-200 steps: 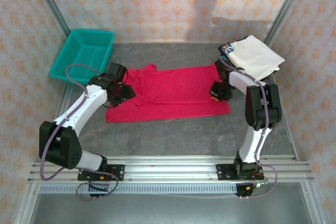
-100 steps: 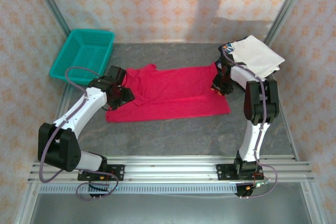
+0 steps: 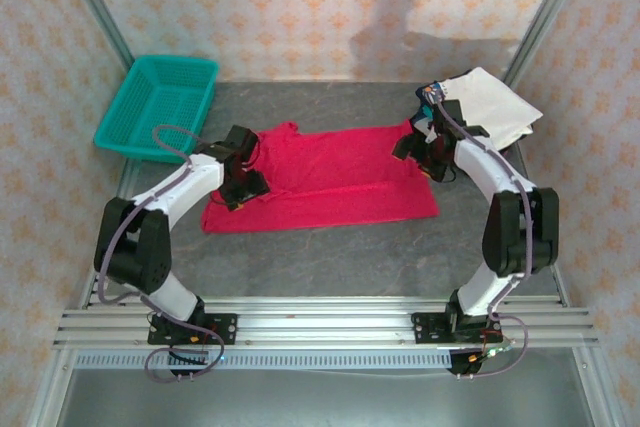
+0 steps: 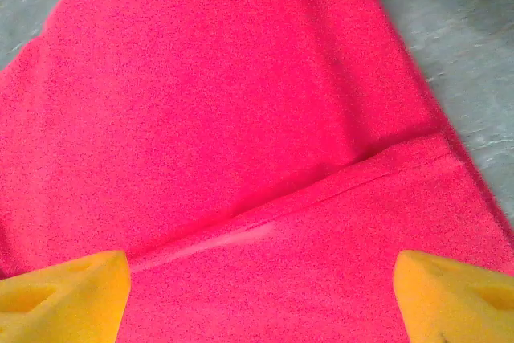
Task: Fold and stack the t-shirts
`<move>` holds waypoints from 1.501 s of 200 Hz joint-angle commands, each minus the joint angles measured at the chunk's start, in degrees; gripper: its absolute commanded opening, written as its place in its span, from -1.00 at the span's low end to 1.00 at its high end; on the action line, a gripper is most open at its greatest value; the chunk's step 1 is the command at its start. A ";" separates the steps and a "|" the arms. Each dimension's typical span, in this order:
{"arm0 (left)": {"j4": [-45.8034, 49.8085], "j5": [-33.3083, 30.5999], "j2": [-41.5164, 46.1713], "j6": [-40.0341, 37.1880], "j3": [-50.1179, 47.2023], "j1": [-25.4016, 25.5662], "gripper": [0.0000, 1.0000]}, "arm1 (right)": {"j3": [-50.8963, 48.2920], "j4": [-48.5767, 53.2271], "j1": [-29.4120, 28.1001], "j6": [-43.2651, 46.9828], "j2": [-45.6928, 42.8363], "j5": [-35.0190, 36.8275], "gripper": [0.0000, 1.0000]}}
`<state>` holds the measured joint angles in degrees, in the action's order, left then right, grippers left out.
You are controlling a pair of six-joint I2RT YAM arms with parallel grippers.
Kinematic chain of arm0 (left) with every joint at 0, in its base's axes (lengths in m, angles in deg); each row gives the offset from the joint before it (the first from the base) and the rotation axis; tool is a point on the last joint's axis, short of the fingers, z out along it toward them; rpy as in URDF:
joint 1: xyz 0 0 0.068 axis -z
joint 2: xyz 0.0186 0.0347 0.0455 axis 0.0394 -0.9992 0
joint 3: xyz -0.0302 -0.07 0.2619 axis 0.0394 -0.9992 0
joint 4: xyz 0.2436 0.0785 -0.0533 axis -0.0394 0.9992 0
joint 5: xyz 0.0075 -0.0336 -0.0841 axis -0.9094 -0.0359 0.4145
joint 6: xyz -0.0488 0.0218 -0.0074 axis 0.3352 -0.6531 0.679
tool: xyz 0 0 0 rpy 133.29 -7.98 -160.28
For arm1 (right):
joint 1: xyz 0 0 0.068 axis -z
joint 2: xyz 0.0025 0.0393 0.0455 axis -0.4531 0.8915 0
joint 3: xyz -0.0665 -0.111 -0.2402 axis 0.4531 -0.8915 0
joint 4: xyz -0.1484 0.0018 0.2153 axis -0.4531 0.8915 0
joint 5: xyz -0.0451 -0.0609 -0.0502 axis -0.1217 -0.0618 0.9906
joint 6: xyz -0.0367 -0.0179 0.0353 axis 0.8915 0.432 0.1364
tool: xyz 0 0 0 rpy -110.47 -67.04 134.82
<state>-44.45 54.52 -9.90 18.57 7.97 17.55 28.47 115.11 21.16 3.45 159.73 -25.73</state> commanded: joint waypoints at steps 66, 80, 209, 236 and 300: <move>-5.39 2.34 -11.48 4.97 5.58 0.35 0.02 | -6.10 -1.10 -0.81 2.80 -4.41 -3.25 0.73; -5.76 2.26 -12.74 5.04 6.05 0.29 -0.05 | -6.22 -1.34 -0.81 2.57 -4.26 -3.80 0.73; -1.18 -1.27 -16.34 2.21 13.16 0.20 -0.92 | -9.39 -1.88 -0.99 3.12 -3.37 -5.38 0.73; 1.39 -1.69 -19.91 -0.07 17.85 0.26 -0.95 | -9.59 -1.48 -0.98 3.63 -3.21 -5.27 0.72; 10.12 -2.92 -28.50 -7.89 33.03 0.23 -1.00 | -10.69 -1.43 -0.99 4.12 -2.77 -5.62 0.72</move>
<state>-40.52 54.24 -35.50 15.29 35.86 17.66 18.77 113.53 20.33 6.48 157.02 -30.93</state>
